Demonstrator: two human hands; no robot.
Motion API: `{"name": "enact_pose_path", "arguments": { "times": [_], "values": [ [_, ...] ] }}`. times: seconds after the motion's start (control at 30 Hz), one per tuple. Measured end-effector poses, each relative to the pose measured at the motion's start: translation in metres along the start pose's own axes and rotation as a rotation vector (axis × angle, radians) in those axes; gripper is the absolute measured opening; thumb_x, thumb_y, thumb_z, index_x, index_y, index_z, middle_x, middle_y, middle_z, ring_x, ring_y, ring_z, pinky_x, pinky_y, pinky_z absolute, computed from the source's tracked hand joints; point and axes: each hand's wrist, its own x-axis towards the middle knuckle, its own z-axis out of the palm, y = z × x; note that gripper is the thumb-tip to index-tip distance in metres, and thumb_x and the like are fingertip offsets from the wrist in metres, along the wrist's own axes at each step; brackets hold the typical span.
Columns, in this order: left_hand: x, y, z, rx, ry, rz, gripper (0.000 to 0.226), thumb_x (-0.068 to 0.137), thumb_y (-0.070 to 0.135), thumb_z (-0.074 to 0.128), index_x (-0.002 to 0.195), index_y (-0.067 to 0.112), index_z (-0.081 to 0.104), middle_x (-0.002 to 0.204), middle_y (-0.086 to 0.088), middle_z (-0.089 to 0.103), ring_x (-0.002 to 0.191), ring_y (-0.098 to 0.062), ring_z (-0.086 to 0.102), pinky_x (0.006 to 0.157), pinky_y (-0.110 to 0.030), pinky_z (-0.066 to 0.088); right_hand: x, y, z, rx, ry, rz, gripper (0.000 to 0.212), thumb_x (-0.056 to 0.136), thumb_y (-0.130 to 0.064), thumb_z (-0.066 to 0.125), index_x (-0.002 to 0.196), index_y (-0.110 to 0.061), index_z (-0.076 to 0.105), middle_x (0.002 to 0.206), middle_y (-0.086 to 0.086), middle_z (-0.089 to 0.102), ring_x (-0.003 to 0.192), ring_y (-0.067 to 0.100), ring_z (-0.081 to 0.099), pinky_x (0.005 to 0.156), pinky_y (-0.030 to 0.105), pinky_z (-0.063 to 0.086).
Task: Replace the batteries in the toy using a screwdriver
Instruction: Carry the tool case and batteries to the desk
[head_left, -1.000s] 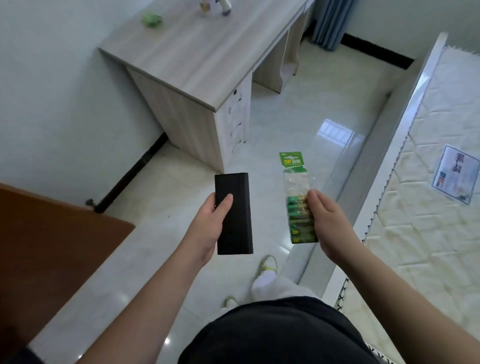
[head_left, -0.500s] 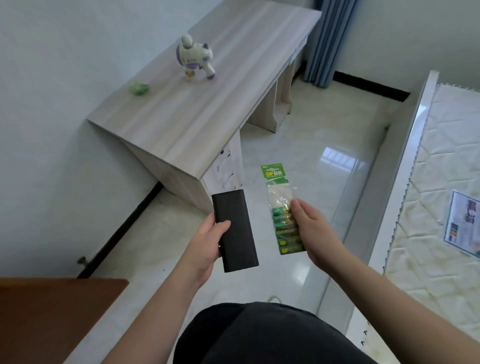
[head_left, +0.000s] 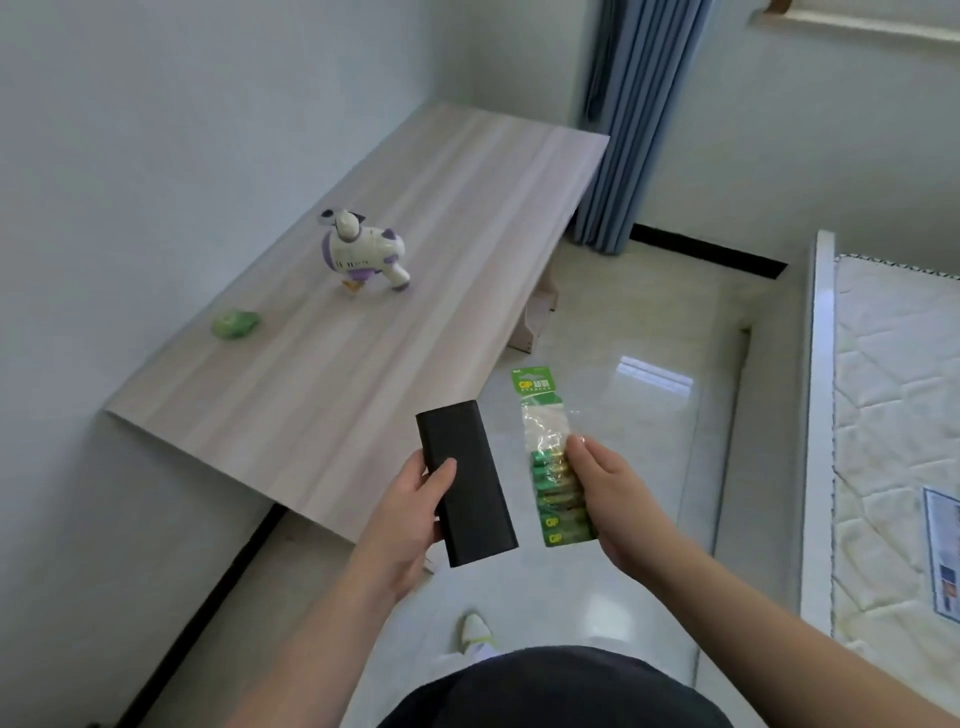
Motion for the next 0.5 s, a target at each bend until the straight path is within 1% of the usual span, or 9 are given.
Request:
{"name": "enact_pose_path", "arguments": {
  "times": [0.1, 0.2, 0.33, 0.4, 0.5],
  "values": [
    [0.044, 0.028, 0.006, -0.009, 0.008, -0.015, 0.023, 0.100, 0.023, 0.049, 0.122, 0.022, 0.057, 0.111, 0.000, 0.071, 0.099, -0.019, 0.067, 0.079, -0.040, 0.057, 0.031, -0.020, -0.002, 0.060, 0.050, -0.002, 0.031, 0.102, -0.034, 0.039, 0.102, -0.017, 0.065, 0.087, 0.010, 0.067, 0.077, 0.022, 0.065, 0.076, 0.041, 0.054],
    [0.084, 0.052, 0.018, -0.014, -0.010, -0.005, 0.019, 0.100, 0.022, 0.049, 0.117, 0.025, 0.058, 0.115, 0.001, 0.069, 0.104, -0.021, 0.066, 0.083, -0.042, 0.056, 0.064, -0.036, -0.011, 0.094, 0.094, 0.019, 0.030, 0.102, -0.034, 0.040, 0.101, -0.019, 0.066, 0.086, 0.009, 0.068, 0.076, 0.022, 0.065, 0.074, 0.040, 0.054],
    [0.137, 0.067, 0.037, -0.041, 0.010, -0.022, 0.022, 0.100, 0.022, 0.051, 0.120, 0.024, 0.058, 0.115, 0.000, 0.069, 0.105, -0.022, 0.066, 0.083, -0.040, 0.056, 0.118, -0.054, -0.032, 0.099, 0.122, 0.041, 0.033, 0.102, -0.033, 0.040, 0.104, -0.009, 0.062, 0.086, 0.013, 0.064, 0.077, 0.026, 0.062, 0.075, 0.041, 0.052],
    [0.163, 0.073, 0.049, -0.056, 0.033, -0.036, 0.020, 0.100, 0.021, 0.051, 0.118, 0.024, 0.059, 0.115, -0.001, 0.069, 0.105, -0.022, 0.066, 0.082, -0.039, 0.056, 0.148, -0.063, -0.043, 0.097, 0.108, 0.040, 0.034, 0.102, -0.034, 0.040, 0.103, -0.007, 0.061, 0.085, 0.014, 0.061, 0.077, 0.026, 0.060, 0.075, 0.042, 0.051],
    [0.199, 0.084, 0.071, -0.085, 0.087, -0.077, 0.022, 0.100, 0.021, 0.051, 0.120, 0.022, 0.058, 0.114, -0.003, 0.069, 0.104, -0.023, 0.065, 0.082, -0.041, 0.056, 0.189, -0.081, -0.058, 0.079, 0.059, 0.060, 0.034, 0.103, -0.034, 0.038, 0.104, -0.008, 0.060, 0.087, 0.015, 0.063, 0.079, 0.027, 0.062, 0.080, 0.047, 0.053]
  ]
}}
